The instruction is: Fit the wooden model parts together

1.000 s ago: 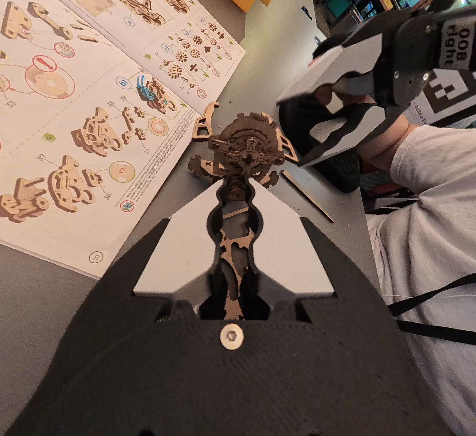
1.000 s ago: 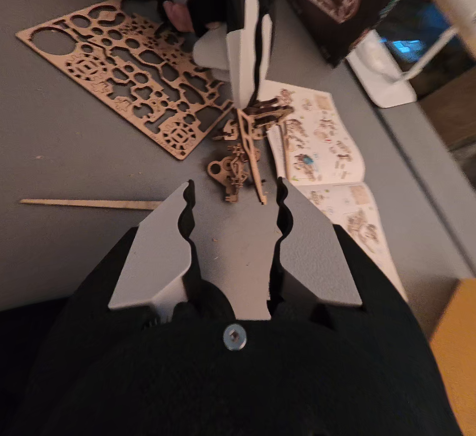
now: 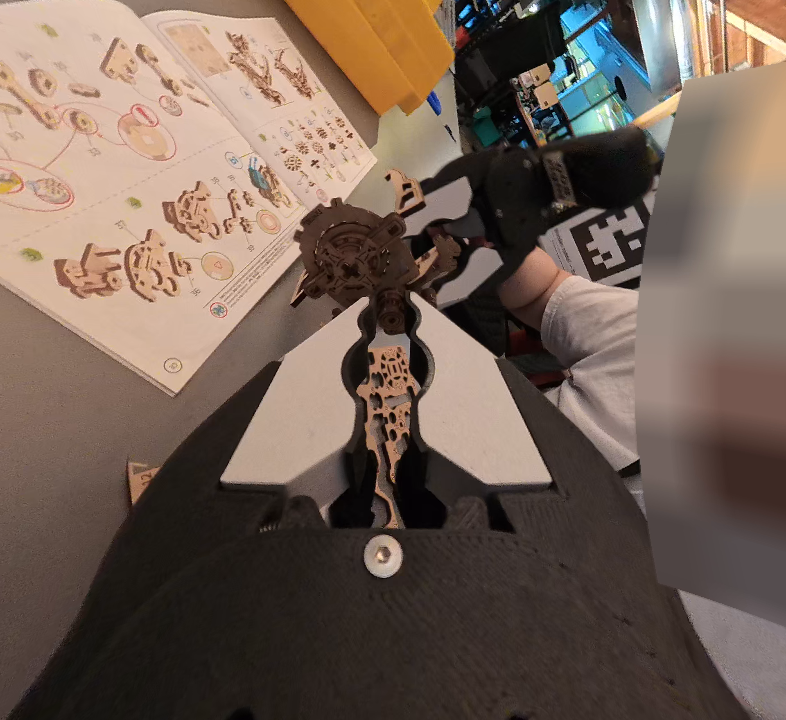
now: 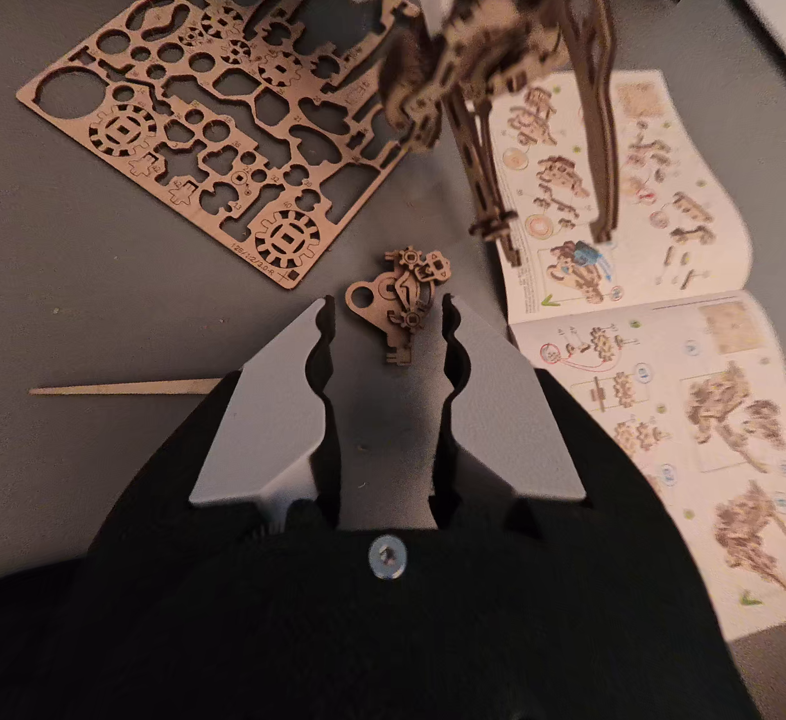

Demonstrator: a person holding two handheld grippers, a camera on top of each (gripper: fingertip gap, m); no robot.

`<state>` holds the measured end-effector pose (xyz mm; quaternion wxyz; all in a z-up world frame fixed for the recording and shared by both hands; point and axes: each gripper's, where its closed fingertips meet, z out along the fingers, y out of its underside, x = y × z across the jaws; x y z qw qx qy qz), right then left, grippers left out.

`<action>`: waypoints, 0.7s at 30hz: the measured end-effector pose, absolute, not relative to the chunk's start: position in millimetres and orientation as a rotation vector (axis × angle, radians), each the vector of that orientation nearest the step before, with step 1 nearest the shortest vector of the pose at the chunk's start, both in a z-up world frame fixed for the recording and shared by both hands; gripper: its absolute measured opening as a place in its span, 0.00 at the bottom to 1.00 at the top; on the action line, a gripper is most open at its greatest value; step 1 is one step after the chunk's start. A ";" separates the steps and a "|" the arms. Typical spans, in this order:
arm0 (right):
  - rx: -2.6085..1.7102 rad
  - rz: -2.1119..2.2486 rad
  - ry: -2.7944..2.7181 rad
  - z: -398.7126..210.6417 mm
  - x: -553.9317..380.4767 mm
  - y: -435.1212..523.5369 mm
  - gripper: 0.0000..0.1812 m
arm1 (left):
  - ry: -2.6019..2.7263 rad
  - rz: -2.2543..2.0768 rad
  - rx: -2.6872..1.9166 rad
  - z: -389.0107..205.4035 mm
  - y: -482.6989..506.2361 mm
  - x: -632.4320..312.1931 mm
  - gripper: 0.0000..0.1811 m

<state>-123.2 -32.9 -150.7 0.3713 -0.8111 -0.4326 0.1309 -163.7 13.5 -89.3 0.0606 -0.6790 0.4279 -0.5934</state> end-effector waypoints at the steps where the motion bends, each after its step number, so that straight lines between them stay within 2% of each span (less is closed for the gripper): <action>1: -2.121 0.366 -1.100 -154.8 -121.8 -32.6 0.28 | 1.314 -1.796 -2.025 -86.7 12.7 -164.8 0.06; 5: -2.145 0.444 -1.109 -156.5 -124.2 -34.0 0.22 | 1.375 -1.741 -1.940 -84.1 14.8 -168.4 0.06; 11: -2.085 0.379 -1.131 -150.5 -120.1 -37.0 0.22 | 1.413 -1.739 -1.912 -87.9 12.7 -168.4 0.06; 17: -1.795 0.417 -0.983 -91.4 -124.1 -44.0 0.22 | 1.566 -1.485 -1.748 -90.3 3.3 -160.8 0.06; 21: -1.727 0.263 -0.931 -76.1 -120.2 -35.7 0.22 | 1.620 -1.372 -1.633 -85.5 -7.9 -152.9 0.06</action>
